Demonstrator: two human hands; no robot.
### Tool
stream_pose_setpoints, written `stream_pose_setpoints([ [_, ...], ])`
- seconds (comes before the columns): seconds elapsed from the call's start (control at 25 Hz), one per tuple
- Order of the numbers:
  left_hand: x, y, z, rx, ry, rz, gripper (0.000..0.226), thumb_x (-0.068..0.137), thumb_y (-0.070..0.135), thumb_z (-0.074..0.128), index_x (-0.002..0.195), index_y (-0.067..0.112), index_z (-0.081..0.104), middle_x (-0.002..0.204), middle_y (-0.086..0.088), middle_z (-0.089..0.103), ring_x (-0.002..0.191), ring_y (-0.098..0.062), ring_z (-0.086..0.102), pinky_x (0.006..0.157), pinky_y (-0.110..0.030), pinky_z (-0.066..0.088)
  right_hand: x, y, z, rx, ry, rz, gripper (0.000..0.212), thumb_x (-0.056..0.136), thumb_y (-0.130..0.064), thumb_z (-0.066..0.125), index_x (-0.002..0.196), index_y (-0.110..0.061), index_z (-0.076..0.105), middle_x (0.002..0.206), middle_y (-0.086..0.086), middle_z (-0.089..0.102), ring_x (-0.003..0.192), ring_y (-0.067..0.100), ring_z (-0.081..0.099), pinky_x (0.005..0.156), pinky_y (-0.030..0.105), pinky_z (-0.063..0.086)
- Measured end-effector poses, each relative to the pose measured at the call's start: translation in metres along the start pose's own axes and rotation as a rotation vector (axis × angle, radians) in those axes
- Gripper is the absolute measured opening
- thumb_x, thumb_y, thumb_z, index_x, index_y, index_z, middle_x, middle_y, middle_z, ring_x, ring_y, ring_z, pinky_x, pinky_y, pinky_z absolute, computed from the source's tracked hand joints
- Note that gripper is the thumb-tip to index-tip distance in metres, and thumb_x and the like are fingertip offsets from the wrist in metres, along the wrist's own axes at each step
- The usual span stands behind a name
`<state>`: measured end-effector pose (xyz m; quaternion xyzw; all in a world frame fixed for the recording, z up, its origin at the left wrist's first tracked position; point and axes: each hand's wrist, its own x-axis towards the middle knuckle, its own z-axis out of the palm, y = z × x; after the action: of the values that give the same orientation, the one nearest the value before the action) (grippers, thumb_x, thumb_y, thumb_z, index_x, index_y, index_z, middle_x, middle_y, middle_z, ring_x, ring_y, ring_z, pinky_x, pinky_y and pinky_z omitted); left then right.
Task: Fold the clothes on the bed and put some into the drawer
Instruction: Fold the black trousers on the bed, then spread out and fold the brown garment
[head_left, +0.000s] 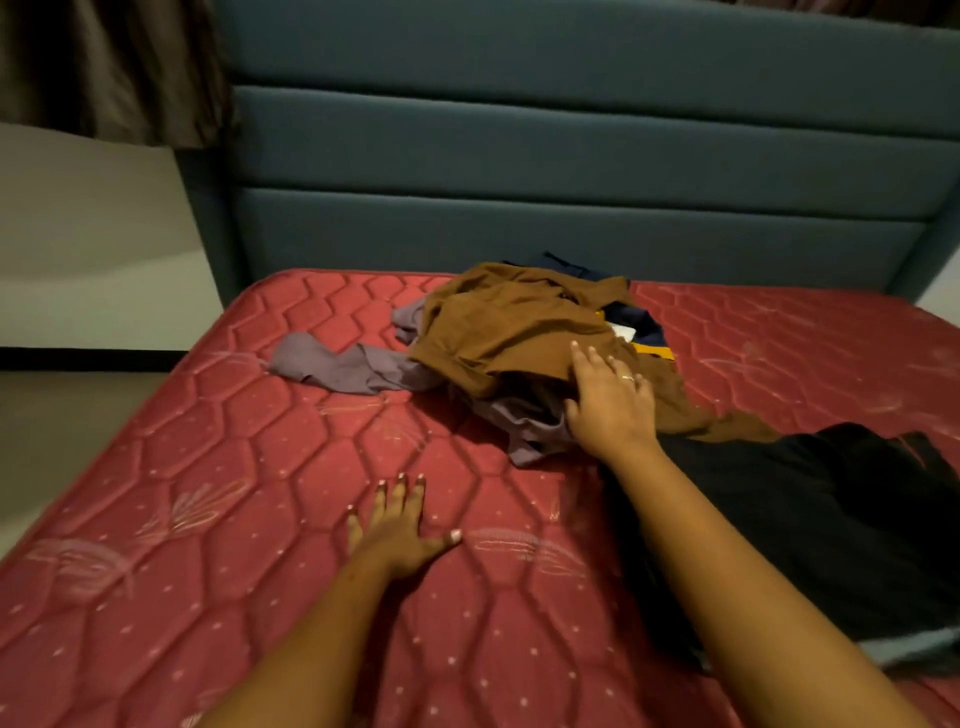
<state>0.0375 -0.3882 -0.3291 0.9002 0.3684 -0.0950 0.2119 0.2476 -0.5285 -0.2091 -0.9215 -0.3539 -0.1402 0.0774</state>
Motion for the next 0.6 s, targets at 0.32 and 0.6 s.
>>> stream_pose_setpoints([
  [0.32,0.038,-0.015,-0.005,0.026,-0.013,0.122,0.099,0.078,0.079,0.043,0.151,0.039,-0.010,0.159,0.002,-0.021,0.145,-0.027,-0.021,0.112,-0.056,-0.011,0.056,-0.047,0.024,-0.220,0.076,0.072,0.024,0.092,-0.010,0.046,0.110,-0.016,0.061,0.110,0.008,0.066,0.107,0.031,0.058,0.092,0.042,0.040],
  [0.6,-0.021,-0.032,-0.032,-0.548,-0.191,0.197,0.060,0.100,0.048,0.039,0.150,0.019,0.025,0.161,-0.002,0.012,0.147,-0.019,0.016,0.119,-0.042,0.016,-0.026,-0.167,-0.078,0.680,0.448,-0.051,0.025,0.077,-0.012,0.040,0.095,-0.007,0.057,0.090,0.017,0.063,0.082,0.036,0.055,0.066,0.042,0.041],
])
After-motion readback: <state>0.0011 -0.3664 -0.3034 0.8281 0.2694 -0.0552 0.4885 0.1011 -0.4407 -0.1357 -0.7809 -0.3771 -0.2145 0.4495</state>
